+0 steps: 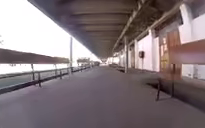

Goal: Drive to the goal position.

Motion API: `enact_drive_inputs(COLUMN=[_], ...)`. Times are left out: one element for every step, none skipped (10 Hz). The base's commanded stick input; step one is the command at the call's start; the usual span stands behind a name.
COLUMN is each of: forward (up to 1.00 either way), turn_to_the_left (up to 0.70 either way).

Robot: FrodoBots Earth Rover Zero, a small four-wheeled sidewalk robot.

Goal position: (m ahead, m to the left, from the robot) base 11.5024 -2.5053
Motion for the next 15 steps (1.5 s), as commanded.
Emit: enact_drive_inputs(forward=[0.92, 0.92, 0.92, 0.92, 0.92, 0.92, 0.92, 0.92, 0.92, 0.92, 0.92, 0.92, 0.92, 0.92, 0.92], turn_to_the_left=[0.01, 0.01, 0.01, 0.01, 0.01, 0.01, 0.01, 0.01, 0.3, 0.34, 0.38, 0.38, 0.37, 0.29, 0.2])
